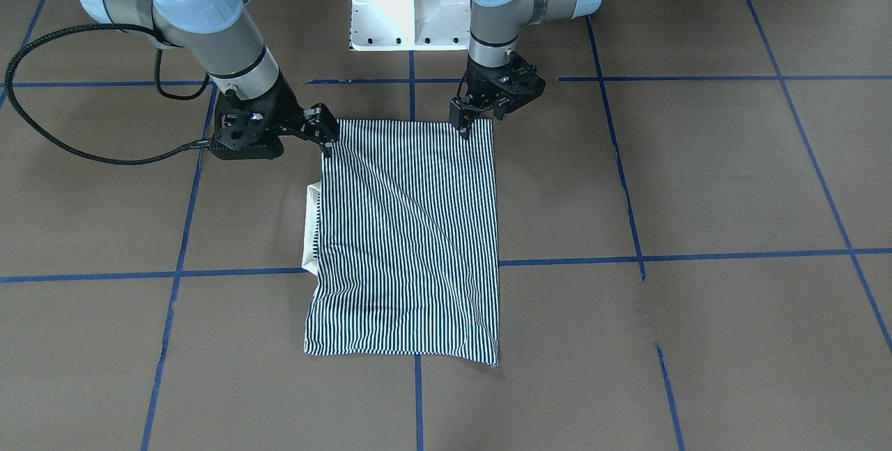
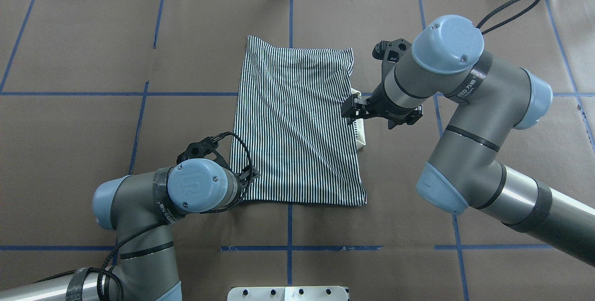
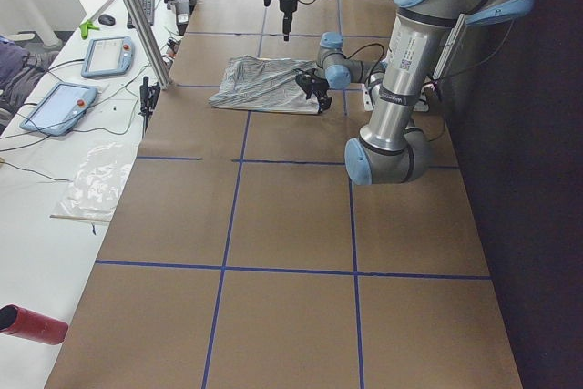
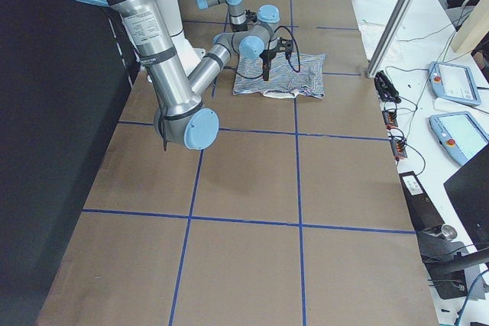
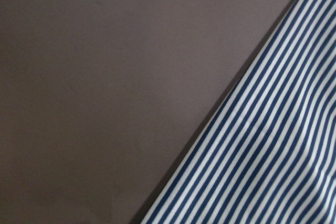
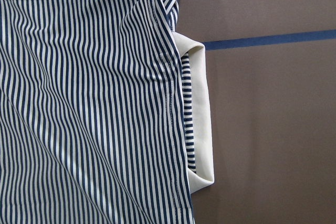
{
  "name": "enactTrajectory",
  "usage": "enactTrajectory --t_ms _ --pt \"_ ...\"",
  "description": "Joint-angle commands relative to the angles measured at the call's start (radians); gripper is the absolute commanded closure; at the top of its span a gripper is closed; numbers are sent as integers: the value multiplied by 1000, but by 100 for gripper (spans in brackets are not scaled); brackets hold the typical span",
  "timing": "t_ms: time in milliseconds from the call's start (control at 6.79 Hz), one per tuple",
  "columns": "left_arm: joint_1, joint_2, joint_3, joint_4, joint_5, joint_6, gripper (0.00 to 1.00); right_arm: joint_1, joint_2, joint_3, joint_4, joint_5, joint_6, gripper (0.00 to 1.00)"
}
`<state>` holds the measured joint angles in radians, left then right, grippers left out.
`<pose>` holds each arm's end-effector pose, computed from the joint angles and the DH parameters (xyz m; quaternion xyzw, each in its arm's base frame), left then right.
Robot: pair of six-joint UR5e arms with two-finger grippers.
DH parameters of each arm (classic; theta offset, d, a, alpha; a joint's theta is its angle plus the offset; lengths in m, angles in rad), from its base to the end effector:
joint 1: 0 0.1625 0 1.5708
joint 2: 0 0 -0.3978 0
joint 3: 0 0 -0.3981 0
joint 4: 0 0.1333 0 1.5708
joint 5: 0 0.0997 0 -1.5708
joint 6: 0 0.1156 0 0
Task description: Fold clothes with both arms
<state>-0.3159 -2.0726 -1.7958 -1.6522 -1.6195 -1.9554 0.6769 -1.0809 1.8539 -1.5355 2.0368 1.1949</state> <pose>0.5698 -0.3206 0.2544 -0.0359 0.3921 -0.3064 0.8667 -0.4290 -0.4491 0.2348 0.0087 -0.4375 0.0444 0.8981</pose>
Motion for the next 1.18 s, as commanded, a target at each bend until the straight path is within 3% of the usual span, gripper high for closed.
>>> enactTrajectory --t_ms 0,294,1030 --pt "3 -7 -1 41 1 1 14 0 3 -2 0 2 0 0" --pt "3 -9 -1 42 1 1 30 0 3 -4 0 2 0 0" --pt "8 -9 -1 43 1 1 32 1 3 -7 0 5 0 0"
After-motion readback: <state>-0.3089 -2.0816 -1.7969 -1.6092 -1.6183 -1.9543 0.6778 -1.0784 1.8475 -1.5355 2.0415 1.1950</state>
